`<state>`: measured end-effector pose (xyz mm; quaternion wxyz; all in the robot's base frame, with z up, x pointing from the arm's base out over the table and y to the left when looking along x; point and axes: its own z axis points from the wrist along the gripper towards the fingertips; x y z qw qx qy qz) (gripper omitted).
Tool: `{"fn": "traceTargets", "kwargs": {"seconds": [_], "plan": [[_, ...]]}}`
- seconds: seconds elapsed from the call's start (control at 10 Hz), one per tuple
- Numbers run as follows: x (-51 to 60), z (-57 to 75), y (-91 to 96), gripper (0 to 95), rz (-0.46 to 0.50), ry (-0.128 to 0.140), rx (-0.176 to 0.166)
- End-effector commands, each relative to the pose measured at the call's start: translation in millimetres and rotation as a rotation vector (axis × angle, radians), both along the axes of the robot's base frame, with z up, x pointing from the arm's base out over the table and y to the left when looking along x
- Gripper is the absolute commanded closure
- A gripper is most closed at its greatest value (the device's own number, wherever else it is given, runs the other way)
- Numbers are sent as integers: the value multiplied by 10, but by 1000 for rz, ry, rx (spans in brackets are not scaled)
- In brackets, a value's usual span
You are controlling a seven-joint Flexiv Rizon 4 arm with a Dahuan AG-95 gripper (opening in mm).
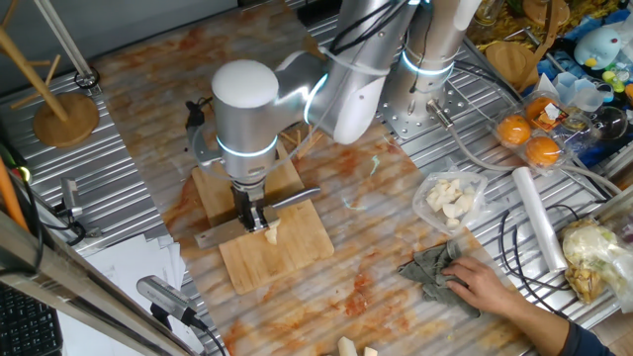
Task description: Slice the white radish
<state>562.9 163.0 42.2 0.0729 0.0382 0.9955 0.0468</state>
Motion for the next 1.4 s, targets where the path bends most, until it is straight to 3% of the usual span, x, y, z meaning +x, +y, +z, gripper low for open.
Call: {"fn": "traceTargets", "kwargs": {"seconds": [0.1, 0.3, 0.5, 0.6, 0.7, 0.9, 1.1, 1.4], "plan": [[-56, -44, 78, 950, -7, -16, 22], [-84, -57, 129, 950, 23, -9, 36], [-79, -29, 119, 950, 64, 15, 65], [-62, 80, 138, 950, 84, 68, 65], [-52, 188, 152, 950, 93, 103, 53], [-82, 343, 140, 950, 122, 145, 45], [-189, 483, -16, 950, 156, 162, 32], [-314, 454, -187, 950, 173, 138, 26]]}}
